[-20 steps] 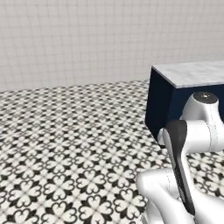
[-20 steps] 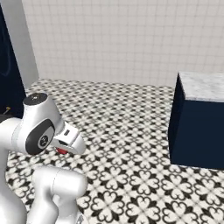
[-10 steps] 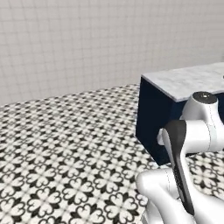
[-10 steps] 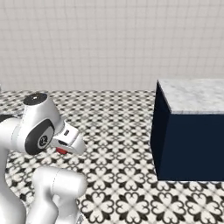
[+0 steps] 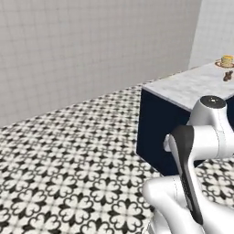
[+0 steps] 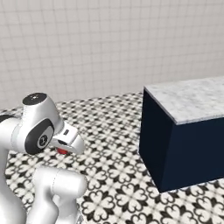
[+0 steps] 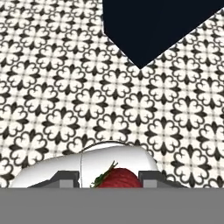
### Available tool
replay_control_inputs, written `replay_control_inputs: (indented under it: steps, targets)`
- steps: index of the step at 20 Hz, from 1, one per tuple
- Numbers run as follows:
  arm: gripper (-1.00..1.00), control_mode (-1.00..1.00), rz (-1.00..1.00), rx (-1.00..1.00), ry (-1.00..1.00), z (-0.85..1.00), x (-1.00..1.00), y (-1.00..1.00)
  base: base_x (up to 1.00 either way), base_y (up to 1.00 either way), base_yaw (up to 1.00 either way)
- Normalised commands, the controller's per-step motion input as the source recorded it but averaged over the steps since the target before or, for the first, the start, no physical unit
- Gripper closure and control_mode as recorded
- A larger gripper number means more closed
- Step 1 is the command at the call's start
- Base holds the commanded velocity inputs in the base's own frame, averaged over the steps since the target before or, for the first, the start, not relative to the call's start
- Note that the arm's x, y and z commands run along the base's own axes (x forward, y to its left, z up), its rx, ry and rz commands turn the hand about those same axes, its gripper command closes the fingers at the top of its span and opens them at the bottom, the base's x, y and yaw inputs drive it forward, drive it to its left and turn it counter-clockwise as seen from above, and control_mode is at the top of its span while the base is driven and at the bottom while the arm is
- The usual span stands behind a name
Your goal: Take the strawberry from the fridge and place it on top of the pancake, located on the dining counter.
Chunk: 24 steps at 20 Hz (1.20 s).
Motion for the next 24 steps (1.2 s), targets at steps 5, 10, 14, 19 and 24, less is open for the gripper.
replay_control_inputs:
  steps: [5,10,14,19,24]
  targets:
    - [1.0,1.0,0.0,0.0,0.0,0.0,0.0,0.0,1.0,1.0,-0.5]
    - [1.0,1.0,0.0,0.0,0.0,0.0,0.0,0.0,1.0,0.99,-0.51]
    - [1.0,1.0,0.0,0.0,0.0,0.0,0.0,0.0,1.0,1.0,-0.51]
    - [1.0,1.0,0.0,0.0,0.0,0.0,0.0,0.0,0.92,1.0,-0.47]
    - [1.0,1.0,0.0,0.0,0.0,0.0,0.0,0.0,0.72,1.0,-0.44]
